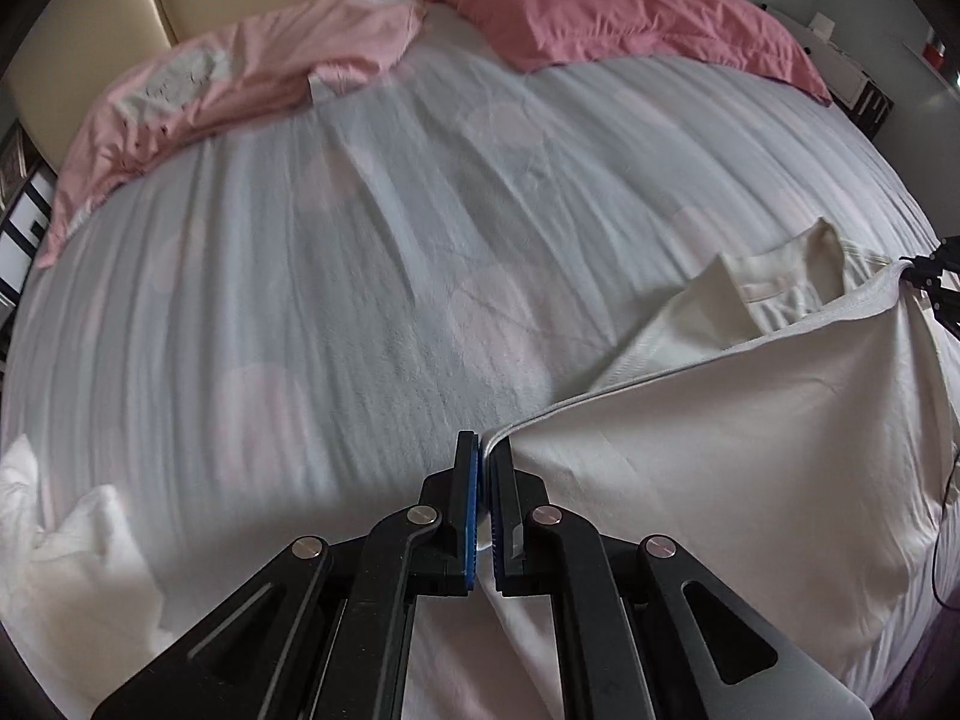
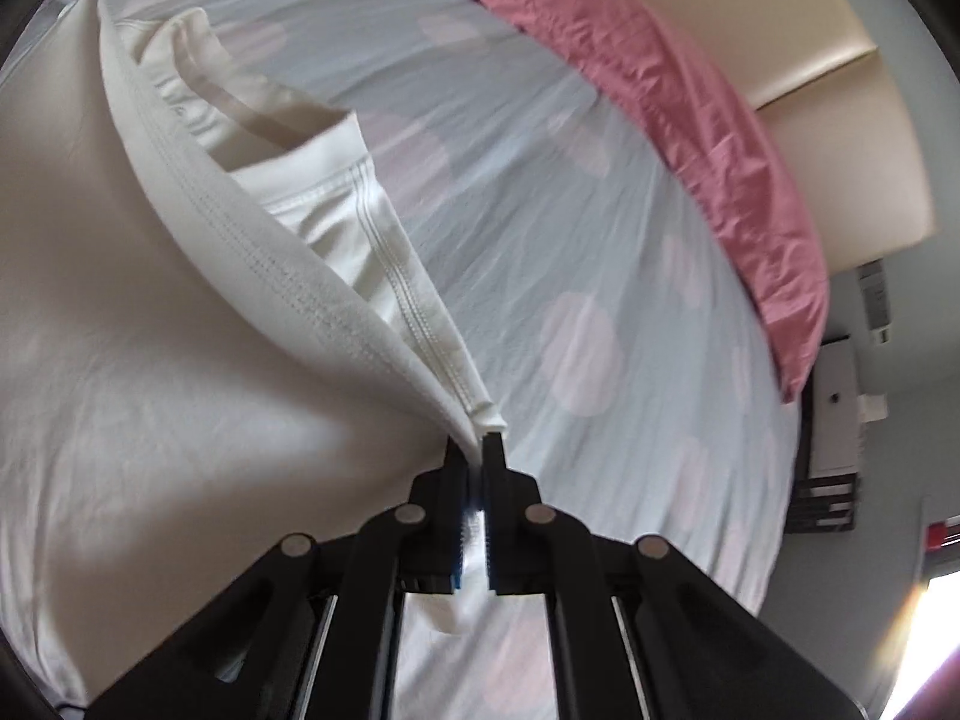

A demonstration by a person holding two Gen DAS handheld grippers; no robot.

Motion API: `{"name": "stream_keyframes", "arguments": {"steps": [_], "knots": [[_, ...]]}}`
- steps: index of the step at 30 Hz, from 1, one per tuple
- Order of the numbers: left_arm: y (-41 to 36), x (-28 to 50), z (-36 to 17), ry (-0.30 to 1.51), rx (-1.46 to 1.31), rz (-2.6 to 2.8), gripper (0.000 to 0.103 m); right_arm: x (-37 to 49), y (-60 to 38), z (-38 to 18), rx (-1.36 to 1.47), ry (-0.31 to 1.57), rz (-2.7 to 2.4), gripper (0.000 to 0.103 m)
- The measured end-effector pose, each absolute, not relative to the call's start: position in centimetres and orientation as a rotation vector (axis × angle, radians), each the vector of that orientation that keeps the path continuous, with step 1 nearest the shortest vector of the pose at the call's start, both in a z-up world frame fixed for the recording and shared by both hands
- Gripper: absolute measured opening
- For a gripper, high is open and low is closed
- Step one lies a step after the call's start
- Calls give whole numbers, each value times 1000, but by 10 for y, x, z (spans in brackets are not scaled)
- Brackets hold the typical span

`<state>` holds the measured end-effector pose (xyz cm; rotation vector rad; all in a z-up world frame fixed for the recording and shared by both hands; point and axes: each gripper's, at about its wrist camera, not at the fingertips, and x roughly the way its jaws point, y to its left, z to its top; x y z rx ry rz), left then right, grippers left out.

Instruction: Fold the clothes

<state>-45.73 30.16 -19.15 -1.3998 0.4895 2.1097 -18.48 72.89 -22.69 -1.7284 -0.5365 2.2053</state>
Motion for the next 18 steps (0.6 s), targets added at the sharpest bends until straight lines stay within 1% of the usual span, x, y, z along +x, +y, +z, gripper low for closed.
{"name": "stream_keyframes", "arguments": {"steps": [3,6,9,10,11,12,13,14,17,18], "knots": [[305,-463,-208,491,-1422,2095,5,-192,740,-240,-1760,-446,2213,5],[306,-465,-214,485,-1426,2096,8,-196,752,-239,-1761,-344,2237,7],[302,-468,-216,424,-1454,2096,10,-197,768,-233,-1734,-157,2257,10],[300,-469,-216,415,-1461,2108,13,-196,773,-231,-1716,-110,2257,14],[299,-470,-216,406,-1467,2120,23,-196,777,-230,-1698,-89,2249,17],[297,-471,-215,402,-1473,2133,34,-196,780,-228,-1681,-67,2241,17],[296,-471,-214,412,-1475,2157,40,-195,784,-227,-1663,-44,2233,18],[293,-471,-211,418,-1475,2186,42,-196,788,-225,-1648,-14,2225,18],[284,-471,-204,366,-1506,2217,42,-198,800,-218,-1598,44,2188,18],[282,-468,-201,332,-1513,2214,43,-197,804,-214,-1588,96,2188,18]]}}
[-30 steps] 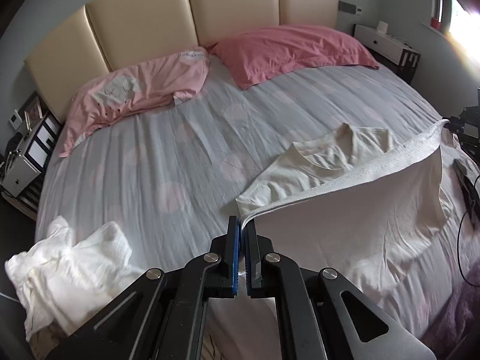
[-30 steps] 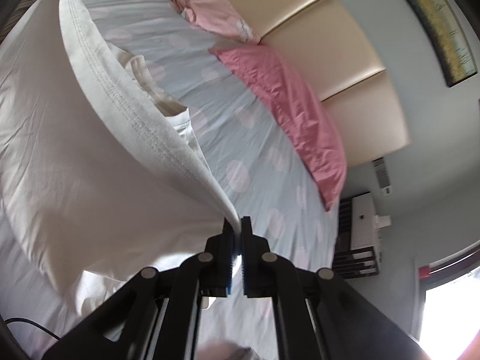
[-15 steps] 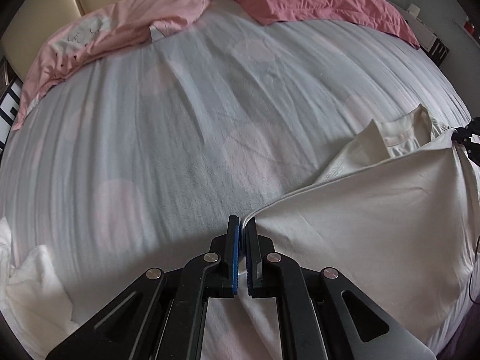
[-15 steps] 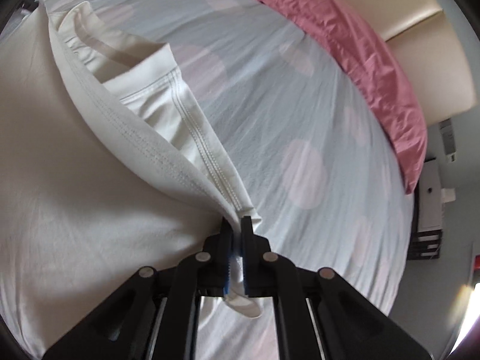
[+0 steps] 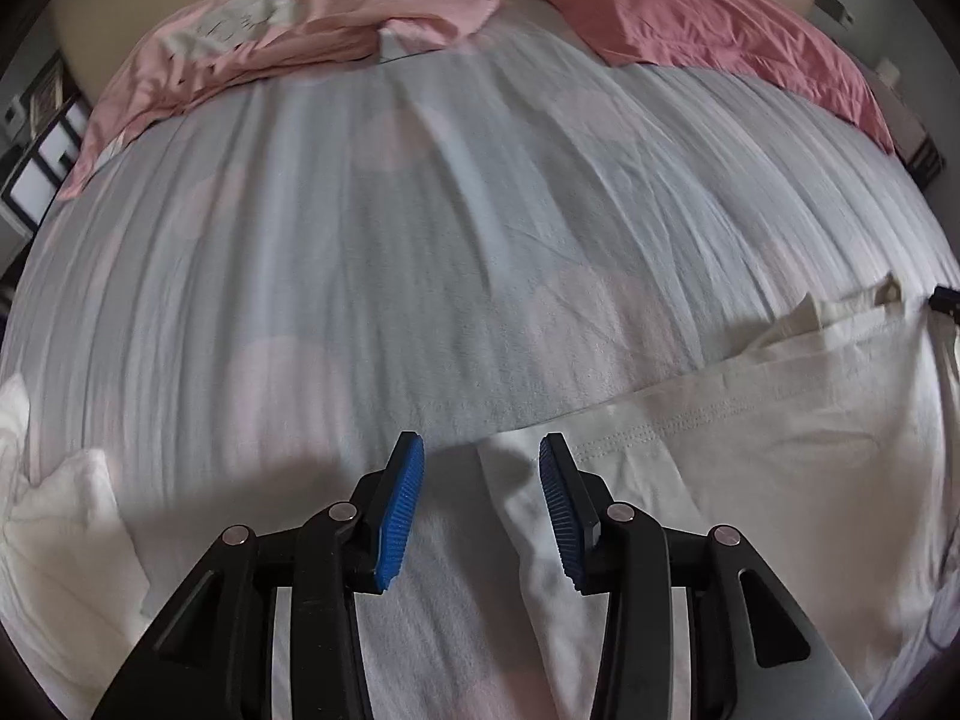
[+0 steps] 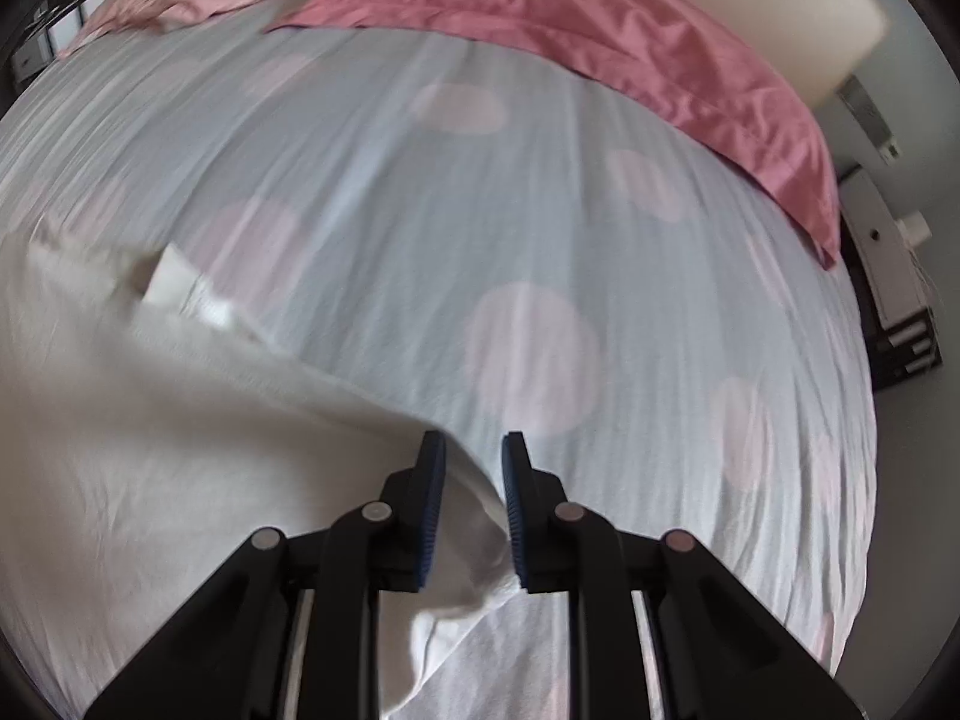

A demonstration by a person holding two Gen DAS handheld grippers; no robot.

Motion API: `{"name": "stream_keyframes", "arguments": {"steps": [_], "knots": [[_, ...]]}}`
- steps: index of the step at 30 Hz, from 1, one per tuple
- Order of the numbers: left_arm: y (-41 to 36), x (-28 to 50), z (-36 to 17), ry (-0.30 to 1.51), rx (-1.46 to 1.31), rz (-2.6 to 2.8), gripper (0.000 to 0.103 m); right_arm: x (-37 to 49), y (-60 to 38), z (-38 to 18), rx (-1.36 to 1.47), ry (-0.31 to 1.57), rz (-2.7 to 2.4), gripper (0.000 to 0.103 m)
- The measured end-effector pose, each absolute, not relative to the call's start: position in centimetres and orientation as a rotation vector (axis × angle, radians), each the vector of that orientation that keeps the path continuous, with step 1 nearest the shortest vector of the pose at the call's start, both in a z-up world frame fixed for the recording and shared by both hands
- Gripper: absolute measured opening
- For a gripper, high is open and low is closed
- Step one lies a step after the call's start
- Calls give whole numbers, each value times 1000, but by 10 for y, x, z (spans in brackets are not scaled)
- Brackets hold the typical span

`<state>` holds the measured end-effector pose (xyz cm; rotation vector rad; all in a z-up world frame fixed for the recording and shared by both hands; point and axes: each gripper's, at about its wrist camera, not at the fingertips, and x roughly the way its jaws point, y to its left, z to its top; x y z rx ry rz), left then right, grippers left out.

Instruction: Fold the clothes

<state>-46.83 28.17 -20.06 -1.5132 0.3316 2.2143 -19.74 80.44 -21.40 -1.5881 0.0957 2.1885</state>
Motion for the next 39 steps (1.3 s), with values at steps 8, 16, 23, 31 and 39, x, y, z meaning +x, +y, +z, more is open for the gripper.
{"name": "stream_keyframes", "arguments": {"steps": [8,16,23,31,39], "knots": [[267,-461,-193,169,-1570,2164,71,-176,819,-189,-1553,412,2197,21],[258,-469,-219,-31,-1620,2162,71,-154,830,-223,-1567,729,2138,19],[267,-456,-206,-4,-1524,2205,5,-156,820,-204,-1483,611,2158,0],[266,-454,-199,52,-1573,2236,8,-151,829,-195,-1487,714,2147,9],[257,-463,-217,-21,-1641,2256,51,-148,860,-235,-1446,972,2037,36]]}}
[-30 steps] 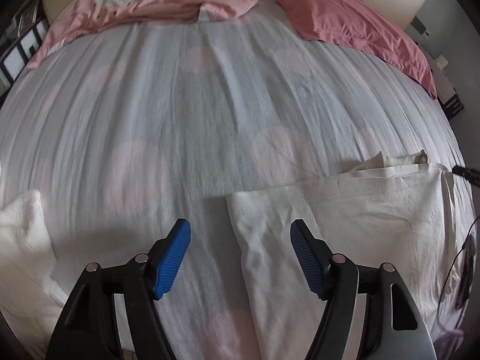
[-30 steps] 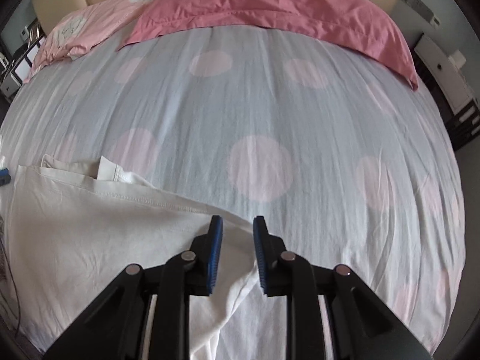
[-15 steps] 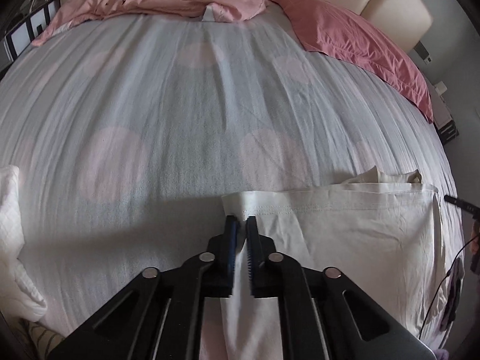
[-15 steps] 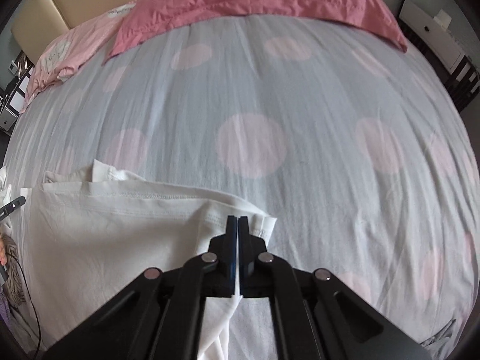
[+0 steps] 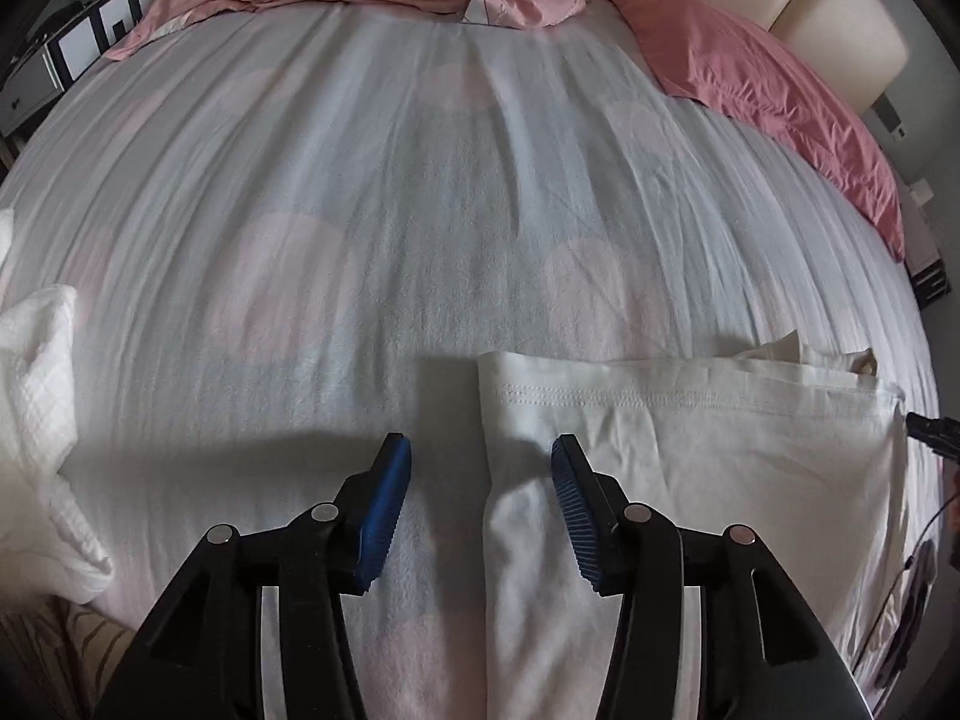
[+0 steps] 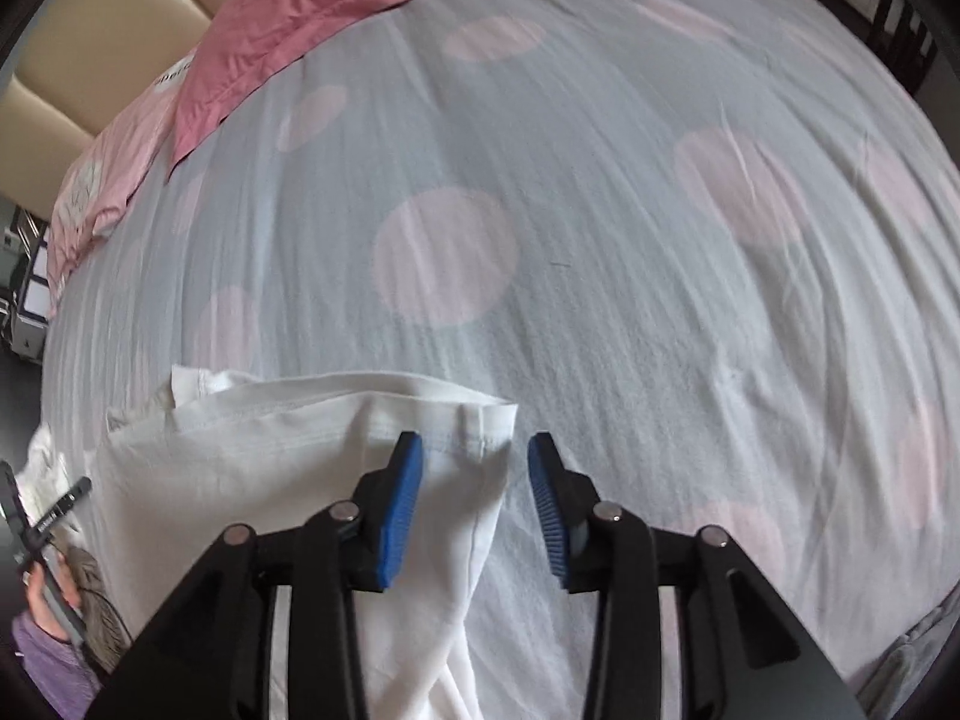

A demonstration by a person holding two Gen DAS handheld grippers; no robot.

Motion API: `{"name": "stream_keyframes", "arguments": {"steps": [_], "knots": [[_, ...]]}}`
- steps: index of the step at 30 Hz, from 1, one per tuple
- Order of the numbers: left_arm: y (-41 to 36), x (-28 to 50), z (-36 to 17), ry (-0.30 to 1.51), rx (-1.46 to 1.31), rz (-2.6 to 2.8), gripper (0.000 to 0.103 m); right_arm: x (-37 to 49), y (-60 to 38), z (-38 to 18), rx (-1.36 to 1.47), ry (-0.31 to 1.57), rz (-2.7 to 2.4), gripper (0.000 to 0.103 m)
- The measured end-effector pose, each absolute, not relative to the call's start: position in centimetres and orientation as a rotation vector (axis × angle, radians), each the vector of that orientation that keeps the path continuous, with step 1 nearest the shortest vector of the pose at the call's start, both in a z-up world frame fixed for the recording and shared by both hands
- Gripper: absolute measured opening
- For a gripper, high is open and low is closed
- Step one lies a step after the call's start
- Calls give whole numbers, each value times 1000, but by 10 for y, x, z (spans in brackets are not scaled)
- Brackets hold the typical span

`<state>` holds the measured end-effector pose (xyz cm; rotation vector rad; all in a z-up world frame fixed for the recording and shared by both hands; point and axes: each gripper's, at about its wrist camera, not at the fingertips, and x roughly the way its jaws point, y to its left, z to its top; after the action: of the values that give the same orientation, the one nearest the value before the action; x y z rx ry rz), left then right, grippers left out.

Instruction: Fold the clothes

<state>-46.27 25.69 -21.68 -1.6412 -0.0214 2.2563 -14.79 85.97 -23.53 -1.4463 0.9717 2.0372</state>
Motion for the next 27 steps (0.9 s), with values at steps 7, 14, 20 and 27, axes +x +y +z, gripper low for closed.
{"name": "stream_keyframes", "arguments": {"steps": [7,14,20,27], "knots": [[267,-449,-210,40,-1530,2292,6,-161,846,-230,-1441,762,2080,5],[259,-428,-172,71,-1383,2372,2,-167,821,-177,-1378,482,2174,4],[242,-441,-149,17,-1345,2463,1,-173,818,-148,-1352,365,2190,4],[236,-453,-189,-75,-1503,2317,4,-182,827,-180,-1408,331,2150,4]]}}
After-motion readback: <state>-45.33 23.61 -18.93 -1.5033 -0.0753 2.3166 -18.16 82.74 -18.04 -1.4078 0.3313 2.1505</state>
